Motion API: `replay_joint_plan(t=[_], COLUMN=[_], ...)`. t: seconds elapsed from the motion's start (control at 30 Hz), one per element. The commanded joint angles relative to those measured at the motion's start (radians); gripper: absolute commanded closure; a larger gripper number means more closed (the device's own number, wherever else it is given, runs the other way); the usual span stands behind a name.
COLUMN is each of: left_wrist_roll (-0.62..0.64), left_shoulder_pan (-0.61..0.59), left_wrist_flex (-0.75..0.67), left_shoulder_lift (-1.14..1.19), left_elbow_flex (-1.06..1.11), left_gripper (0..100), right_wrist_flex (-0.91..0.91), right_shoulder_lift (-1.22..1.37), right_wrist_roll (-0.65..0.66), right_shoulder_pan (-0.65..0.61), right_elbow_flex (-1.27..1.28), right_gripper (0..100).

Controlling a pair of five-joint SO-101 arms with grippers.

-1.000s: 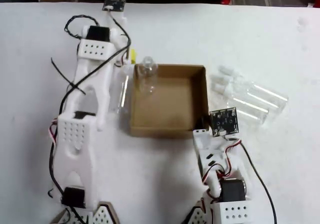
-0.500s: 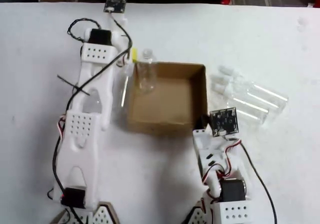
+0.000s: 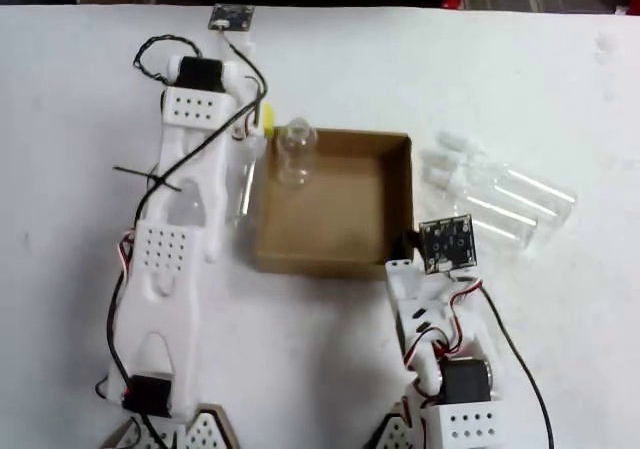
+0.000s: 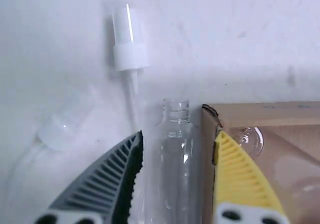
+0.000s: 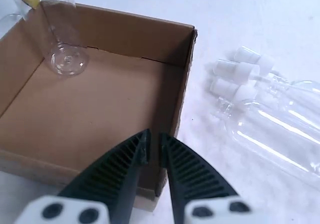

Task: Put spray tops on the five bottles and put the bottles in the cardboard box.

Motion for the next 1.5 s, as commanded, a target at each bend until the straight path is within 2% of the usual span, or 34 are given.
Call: replay_joint_plan(t=[0.0, 0.23, 0.63, 1.0, 1.23, 1.47], left_wrist_roll=[-0.009, -0.008, -0.014, -0.014, -0.015, -0.058], left_shoulder_pan=[-0.048, -0.107, -0.039, -0.025, -0.036, -0.041], left_wrist_flex=[0.011, 0.017, -0.058, -0.098, -0.087, 0.012], left_shoulder_lift=[-0.028, -0.025, 0.127, 0.15, 0.188, 0.183], left_elbow_flex=[-0.084, -0.155, -0.147, -0.135, -0.135, -0.186], left_gripper=[79, 79, 79, 79, 79, 79], right_wrist_flex=[-0.004, -0.004, -0.004, -0.004, -0.004, -0.002], right_shoulder_lift=[-0.008, -0.008, -0.008, -0.008, -0.008, -0.008], right_wrist_roll=[0.002, 0.002, 0.002, 0.002, 0.002, 0.002], right_shoulder_pan=[0.008, 0.008, 0.008, 0.008, 0.008, 0.008], right_elbow_flex=[0.008, 0.008, 0.008, 0.008, 0.008, 0.008], right_gripper=[98.0, 98.0, 98.0, 98.0, 98.0, 98.0])
